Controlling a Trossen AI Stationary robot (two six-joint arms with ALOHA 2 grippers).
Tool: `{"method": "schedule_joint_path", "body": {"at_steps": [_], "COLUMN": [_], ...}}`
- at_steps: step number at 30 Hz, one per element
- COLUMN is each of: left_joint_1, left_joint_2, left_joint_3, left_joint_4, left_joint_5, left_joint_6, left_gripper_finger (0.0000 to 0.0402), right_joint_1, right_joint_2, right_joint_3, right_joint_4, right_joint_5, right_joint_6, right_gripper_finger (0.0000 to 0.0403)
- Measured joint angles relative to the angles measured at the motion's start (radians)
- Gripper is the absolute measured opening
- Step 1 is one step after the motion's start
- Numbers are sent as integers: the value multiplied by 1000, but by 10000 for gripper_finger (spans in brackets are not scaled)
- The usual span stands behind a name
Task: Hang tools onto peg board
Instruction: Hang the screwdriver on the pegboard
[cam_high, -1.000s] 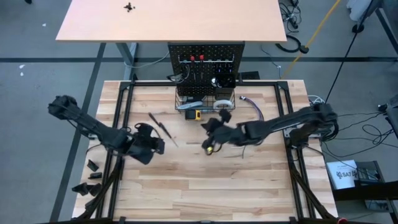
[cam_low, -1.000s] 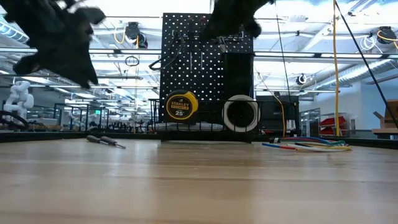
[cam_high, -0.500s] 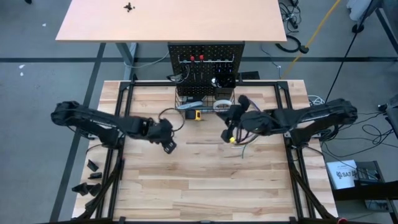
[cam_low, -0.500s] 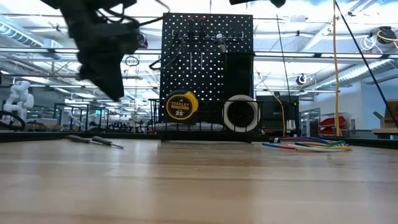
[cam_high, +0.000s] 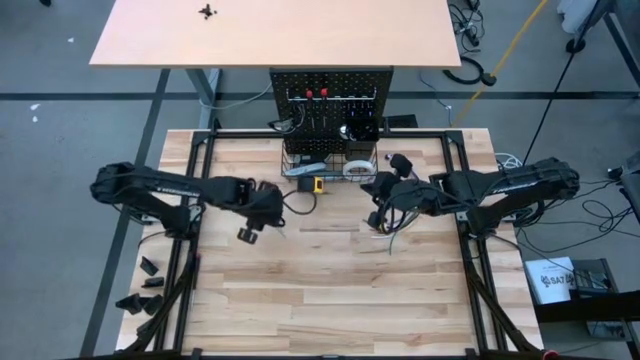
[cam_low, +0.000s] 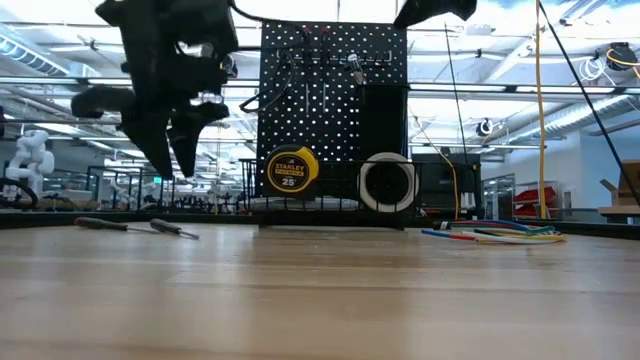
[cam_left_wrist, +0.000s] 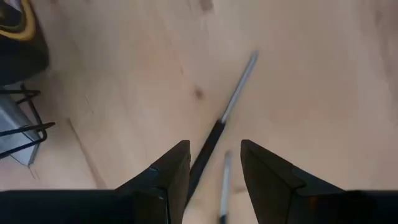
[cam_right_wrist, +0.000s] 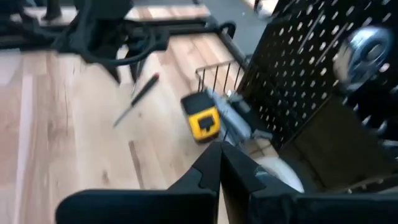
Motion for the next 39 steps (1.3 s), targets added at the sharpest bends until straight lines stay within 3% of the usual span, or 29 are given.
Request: {"method": "schedule_joint_path", "body": {"at_steps": [5,14,25,39], "left_joint_1": [102,205,216,210], "left_joint_2": [38,150,276,275], "left_joint_3": [0,0,-1,-3], "left_joint_4": [-5,-16,-6,12], "left_joint_5": [12,32,42,41], "left_joint_6": [199,363,397,364], "left_gripper_finger": [146,146,146,139], "right_joint_1": [0,0,0,-3], "right_joint_2": [0,0,0,0], "right_joint_3": [0,0,0,0], "right_joint_4": [-53,-89,-147,-151], "right_joint_5": [-3,1,1,5], "right_joint_6": [5,1,8,0], "right_gripper_finger": [0,0,0,0]}}
